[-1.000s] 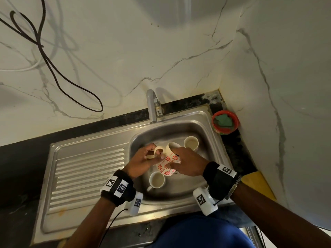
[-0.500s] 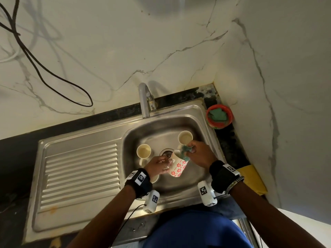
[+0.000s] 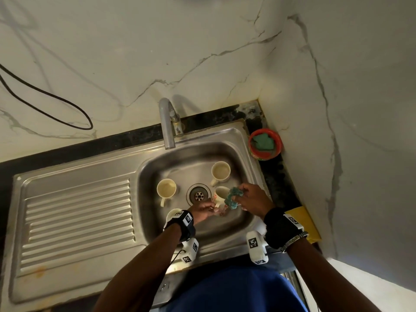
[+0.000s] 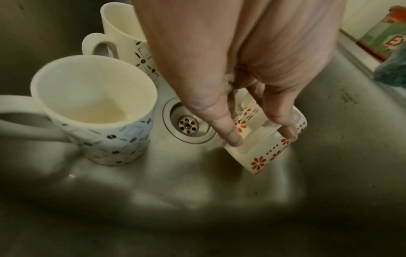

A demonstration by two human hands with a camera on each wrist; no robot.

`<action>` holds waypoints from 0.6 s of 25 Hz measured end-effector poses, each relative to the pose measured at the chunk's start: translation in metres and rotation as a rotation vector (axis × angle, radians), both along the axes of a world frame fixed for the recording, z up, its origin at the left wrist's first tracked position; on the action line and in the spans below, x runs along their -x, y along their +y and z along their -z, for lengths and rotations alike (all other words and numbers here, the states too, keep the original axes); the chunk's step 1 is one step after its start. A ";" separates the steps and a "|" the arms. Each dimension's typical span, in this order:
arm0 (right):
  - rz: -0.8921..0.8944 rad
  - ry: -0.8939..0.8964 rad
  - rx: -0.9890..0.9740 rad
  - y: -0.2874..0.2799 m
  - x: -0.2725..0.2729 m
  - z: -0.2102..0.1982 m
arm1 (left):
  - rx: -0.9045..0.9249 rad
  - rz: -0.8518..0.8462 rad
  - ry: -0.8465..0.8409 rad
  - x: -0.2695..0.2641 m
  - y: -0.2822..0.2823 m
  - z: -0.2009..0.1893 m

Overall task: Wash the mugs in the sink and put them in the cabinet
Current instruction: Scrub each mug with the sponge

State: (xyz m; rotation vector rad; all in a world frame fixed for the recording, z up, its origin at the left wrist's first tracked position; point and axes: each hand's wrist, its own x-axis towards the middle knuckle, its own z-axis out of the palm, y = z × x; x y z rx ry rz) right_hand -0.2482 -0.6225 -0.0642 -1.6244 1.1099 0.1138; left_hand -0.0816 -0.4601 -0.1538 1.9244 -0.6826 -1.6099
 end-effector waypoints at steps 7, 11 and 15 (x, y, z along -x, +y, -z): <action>-0.026 0.032 -0.077 0.012 -0.015 0.012 | -0.369 0.528 -0.249 -0.023 0.001 -0.017; 0.046 0.016 -0.199 0.018 -0.022 0.012 | -0.473 0.557 -0.362 -0.016 -0.001 -0.023; 0.167 -0.028 -0.353 0.019 -0.018 0.005 | -0.424 0.454 -0.408 -0.019 -0.008 -0.034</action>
